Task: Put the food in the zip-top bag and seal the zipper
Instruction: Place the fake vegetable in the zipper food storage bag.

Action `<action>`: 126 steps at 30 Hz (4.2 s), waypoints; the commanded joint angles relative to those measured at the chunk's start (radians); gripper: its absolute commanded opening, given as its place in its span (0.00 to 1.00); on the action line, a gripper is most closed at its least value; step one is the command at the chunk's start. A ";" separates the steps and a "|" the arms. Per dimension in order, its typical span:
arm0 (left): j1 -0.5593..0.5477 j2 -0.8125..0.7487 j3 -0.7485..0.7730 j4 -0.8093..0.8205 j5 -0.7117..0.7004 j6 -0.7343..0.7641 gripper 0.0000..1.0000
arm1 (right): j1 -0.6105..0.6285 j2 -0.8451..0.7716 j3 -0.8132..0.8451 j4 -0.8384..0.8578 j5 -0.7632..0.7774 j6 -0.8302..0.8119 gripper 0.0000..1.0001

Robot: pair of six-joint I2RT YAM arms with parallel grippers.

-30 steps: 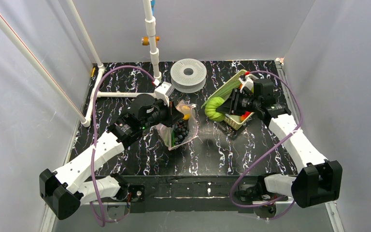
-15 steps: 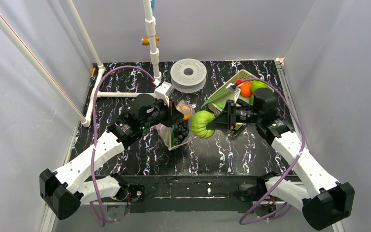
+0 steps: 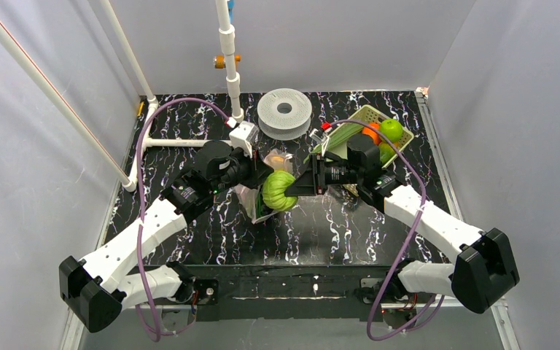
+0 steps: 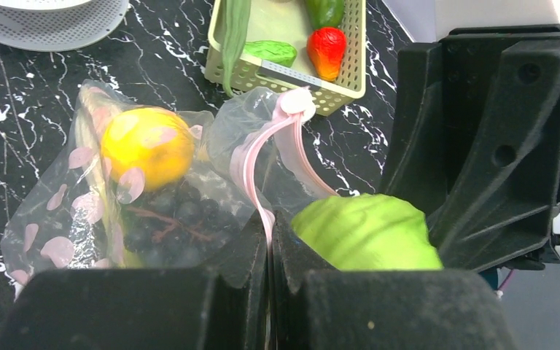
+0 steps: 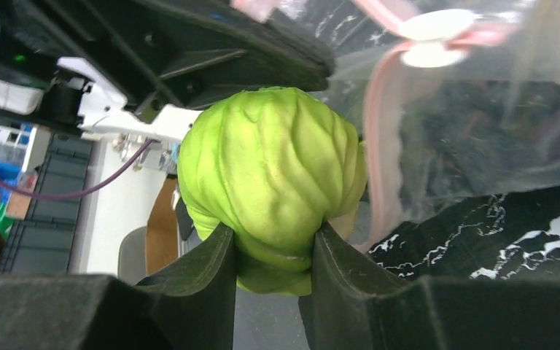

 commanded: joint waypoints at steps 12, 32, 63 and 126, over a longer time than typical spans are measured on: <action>-0.012 -0.027 0.037 0.042 0.072 -0.004 0.00 | 0.017 -0.047 -0.036 -0.118 0.547 0.163 0.01; -0.013 0.001 0.049 0.036 0.113 -0.002 0.00 | 0.363 0.035 0.252 -0.416 0.817 -0.264 0.01; -0.013 -0.033 0.028 0.080 0.148 -0.007 0.00 | 0.322 -0.055 0.024 -0.157 1.218 0.529 0.21; -0.010 -0.058 0.012 0.057 0.029 0.015 0.00 | 0.311 -0.110 0.188 -0.570 0.812 -0.113 0.77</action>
